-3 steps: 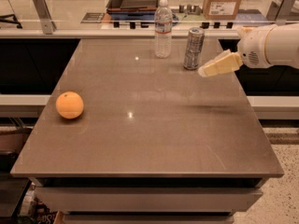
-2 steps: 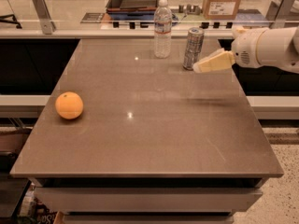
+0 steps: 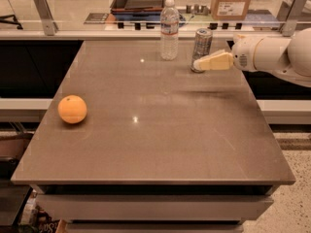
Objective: Move redbull can near orange
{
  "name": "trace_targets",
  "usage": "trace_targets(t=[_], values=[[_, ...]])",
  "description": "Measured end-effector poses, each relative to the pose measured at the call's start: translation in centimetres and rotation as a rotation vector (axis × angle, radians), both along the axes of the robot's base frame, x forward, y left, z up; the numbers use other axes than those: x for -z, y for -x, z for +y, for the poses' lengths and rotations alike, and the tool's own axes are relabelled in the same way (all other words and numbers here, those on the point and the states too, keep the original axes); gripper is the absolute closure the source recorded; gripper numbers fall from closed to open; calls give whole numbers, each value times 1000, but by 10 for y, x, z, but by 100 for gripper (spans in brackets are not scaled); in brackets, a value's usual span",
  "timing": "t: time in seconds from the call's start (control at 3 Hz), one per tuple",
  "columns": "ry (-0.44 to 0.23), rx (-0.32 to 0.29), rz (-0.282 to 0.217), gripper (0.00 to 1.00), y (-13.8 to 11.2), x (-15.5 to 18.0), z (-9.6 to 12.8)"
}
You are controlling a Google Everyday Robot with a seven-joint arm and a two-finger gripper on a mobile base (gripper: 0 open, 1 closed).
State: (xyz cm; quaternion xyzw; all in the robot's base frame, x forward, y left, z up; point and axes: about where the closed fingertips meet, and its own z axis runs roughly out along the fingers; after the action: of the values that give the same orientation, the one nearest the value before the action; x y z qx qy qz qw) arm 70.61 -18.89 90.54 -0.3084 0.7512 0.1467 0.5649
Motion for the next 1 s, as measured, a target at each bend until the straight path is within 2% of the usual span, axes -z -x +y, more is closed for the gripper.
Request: trace_targets(t=[0.33,1.0], values=[[-46,-5,-20,0,-18,0,3],[-76,-31,-62,0,-40,-8,16]])
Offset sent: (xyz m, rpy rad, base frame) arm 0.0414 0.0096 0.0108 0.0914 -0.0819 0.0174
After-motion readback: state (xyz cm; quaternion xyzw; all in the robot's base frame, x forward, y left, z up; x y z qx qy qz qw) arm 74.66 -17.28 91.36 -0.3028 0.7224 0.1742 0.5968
